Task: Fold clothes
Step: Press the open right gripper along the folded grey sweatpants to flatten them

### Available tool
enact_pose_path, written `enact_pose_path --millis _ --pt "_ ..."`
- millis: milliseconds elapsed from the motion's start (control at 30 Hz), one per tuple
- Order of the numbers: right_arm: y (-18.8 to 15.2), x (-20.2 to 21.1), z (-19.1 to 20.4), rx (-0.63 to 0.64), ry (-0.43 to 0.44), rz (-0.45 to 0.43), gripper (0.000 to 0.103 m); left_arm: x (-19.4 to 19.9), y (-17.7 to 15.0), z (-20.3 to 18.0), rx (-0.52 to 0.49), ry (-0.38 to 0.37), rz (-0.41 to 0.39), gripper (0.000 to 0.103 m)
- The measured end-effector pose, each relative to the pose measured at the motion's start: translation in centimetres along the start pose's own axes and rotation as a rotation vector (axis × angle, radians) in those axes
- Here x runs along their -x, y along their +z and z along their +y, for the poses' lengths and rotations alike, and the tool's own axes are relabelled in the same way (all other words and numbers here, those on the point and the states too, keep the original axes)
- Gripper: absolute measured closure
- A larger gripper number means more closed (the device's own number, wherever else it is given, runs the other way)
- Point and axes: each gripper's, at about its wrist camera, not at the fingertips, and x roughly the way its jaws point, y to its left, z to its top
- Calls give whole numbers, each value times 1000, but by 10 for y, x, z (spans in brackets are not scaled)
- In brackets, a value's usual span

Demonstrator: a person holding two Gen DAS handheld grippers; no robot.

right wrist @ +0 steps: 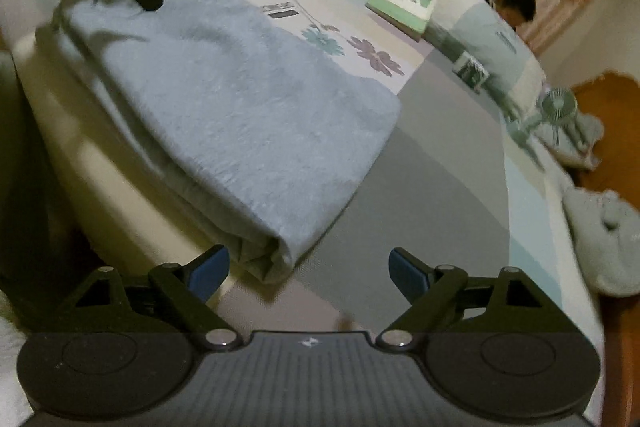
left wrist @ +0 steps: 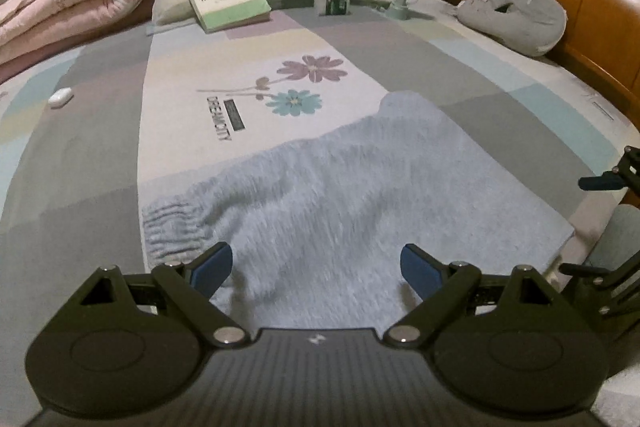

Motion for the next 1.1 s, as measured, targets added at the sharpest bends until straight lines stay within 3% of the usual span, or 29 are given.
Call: enact_pose_path --millis 300,367,500,633,733,967,1100 --pt "17 -8 36 214 -133 -134 11 0 -2 2 9 -2 14 12" --pt "19 -14 38 256 -186 -137 5 -2 -2 3 8 3 23 12" --pt "1 -23 32 319 -265 -106 4 -6 -8 9 11 21 38 12" --pt "-12 -16 13 216 -240 -77 0 -9 -15 18 17 25 47 12" --pt "-14 -15 13 215 -268 -44 0 -7 -17 17 -4 31 47 12" --pt "3 -11 36 264 -195 -130 0 -2 -12 12 -28 24 38 12" --pt "13 -23 48 347 -298 -181 0 -4 -12 14 -14 27 46 12"
